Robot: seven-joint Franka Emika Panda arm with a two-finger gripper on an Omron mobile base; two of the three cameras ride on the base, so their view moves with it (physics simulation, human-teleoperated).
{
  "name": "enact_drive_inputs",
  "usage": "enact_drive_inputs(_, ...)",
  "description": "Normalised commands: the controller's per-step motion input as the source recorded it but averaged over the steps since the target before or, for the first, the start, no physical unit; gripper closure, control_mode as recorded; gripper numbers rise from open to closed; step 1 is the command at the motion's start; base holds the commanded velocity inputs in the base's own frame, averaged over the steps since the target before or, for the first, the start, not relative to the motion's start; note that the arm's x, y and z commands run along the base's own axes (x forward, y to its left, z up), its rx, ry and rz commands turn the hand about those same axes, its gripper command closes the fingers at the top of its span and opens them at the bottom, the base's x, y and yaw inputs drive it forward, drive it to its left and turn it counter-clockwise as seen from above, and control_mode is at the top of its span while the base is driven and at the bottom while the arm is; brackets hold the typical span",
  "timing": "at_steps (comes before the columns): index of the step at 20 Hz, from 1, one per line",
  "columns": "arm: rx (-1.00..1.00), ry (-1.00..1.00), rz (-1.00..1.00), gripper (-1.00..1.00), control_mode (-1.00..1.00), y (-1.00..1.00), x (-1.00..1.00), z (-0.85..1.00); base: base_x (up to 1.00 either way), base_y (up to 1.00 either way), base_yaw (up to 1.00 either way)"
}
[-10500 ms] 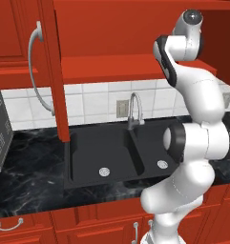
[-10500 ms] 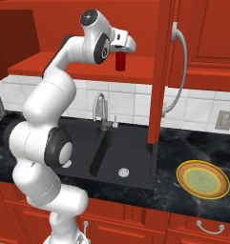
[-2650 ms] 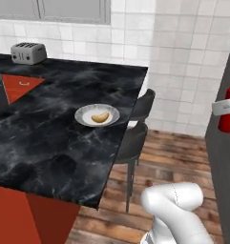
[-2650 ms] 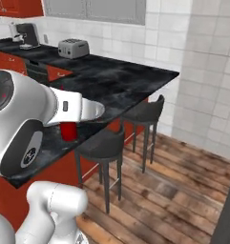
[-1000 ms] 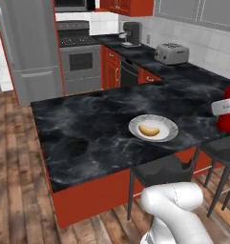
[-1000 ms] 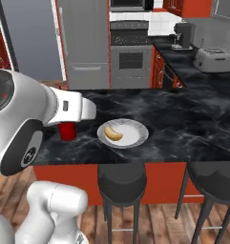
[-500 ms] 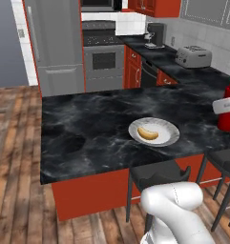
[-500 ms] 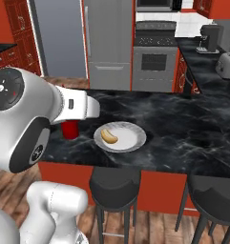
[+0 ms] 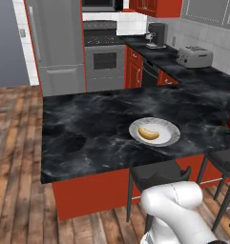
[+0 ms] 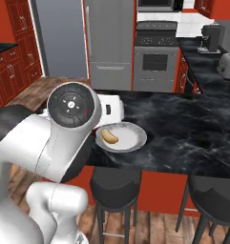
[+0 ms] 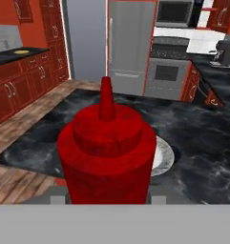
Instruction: Move the hot dog bun to the plate on the dining table and place the condiment next to that plate. Then navigate to the fridge and take the sausage and place it on the plate as well.
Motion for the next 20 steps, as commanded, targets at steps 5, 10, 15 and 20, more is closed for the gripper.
enact_drive_inputs(5,0.01,0.01,0.4,1.0,-1.0,-0.83,0.64,-0.3,0.0,0.0,0.0)
enact_drive_inputs(10,0.0,0.07,0.25,1.0,-1.0,-0.16,1.0,-0.71,0.0,0.0,0.0)
enact_drive_inputs(15,0.0,0.02,0.01,1.0,-1.0,0.0,0.92,-0.64,0.0,0.0,0.0)
enact_drive_inputs(20,-0.01,0.0,0.01,1.0,-1.0,0.0,0.89,-0.8,0.0,0.0,0.0)
